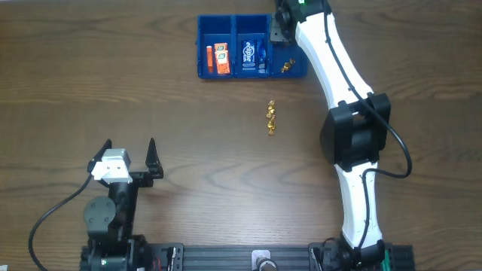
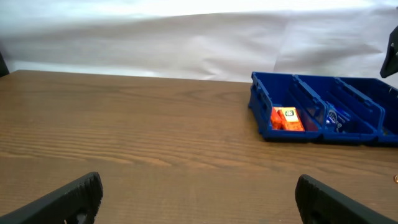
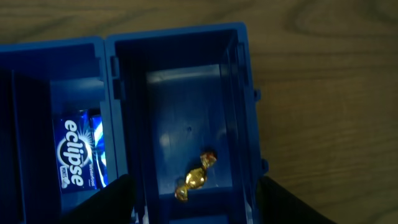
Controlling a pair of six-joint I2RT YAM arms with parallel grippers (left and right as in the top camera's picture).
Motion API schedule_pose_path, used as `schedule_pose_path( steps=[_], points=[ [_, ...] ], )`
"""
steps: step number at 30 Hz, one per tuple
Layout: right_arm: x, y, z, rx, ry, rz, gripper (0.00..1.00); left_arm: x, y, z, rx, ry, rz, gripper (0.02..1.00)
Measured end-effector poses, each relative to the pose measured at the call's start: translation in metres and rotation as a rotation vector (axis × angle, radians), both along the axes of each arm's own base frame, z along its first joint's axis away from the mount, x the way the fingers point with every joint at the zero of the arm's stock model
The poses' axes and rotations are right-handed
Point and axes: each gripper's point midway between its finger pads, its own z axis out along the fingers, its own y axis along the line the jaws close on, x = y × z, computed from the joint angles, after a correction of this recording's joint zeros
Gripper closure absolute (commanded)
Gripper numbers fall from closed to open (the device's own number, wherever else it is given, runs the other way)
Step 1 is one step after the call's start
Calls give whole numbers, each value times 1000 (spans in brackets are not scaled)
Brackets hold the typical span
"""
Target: Sort Candies Into Trays
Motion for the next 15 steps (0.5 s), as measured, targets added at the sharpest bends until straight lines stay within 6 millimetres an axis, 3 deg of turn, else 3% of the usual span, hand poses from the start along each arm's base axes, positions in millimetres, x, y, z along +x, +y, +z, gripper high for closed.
schedule_pose_path(
  steps=[3, 6, 11, 13, 15],
  points=[
    [-9, -2, 7, -2, 18, 1, 343, 0, 0, 0, 0, 0, 0, 20],
    [-27, -7, 36, 4, 25, 5, 321, 0, 0, 0, 0, 0, 0, 20],
    [-81, -13, 107, 39, 23, 27, 294, 0, 0, 0, 0, 0, 0, 20],
    [-108, -12, 121, 52, 64, 44, 275, 0, 0, 0, 0, 0, 0, 20],
    [-129, -4, 122, 57, 117, 61, 270, 0, 0, 0, 0, 0, 0, 20]
  ],
)
